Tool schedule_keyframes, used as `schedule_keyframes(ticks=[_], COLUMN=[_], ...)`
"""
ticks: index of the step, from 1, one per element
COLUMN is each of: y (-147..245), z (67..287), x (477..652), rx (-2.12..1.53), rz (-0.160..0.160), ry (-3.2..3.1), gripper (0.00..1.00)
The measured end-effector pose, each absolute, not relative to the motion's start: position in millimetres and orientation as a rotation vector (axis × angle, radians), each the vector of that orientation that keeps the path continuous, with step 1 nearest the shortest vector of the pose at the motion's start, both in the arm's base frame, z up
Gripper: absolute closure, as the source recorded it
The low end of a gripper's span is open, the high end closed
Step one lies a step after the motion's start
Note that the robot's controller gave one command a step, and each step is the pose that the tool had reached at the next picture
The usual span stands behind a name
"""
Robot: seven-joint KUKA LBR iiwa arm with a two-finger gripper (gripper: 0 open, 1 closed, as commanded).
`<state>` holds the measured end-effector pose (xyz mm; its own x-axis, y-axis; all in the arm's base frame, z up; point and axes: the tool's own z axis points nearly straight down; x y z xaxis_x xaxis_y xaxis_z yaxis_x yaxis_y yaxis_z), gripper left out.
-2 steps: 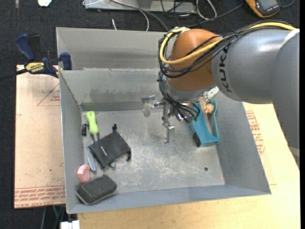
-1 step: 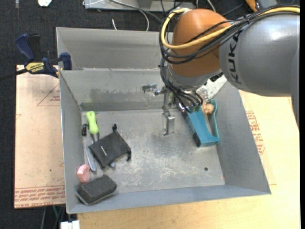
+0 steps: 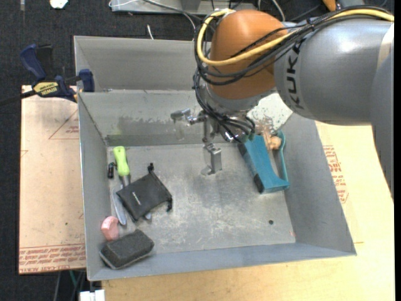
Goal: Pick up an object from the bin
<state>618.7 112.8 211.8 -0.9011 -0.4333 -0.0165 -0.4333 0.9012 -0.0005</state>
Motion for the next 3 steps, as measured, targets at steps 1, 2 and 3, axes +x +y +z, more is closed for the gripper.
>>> schedule_keyframes(ticks=[1, 2, 3], y=[143, 152, 184], z=[195, 175, 162], x=[620.2, 608.1, 599.1], rx=[-0.313, -0.306, -0.718], rz=[0.009, 0.009, 0.007], ry=[3.116, 3.118, 3.045], gripper=[0.00, 0.00, 0.00])
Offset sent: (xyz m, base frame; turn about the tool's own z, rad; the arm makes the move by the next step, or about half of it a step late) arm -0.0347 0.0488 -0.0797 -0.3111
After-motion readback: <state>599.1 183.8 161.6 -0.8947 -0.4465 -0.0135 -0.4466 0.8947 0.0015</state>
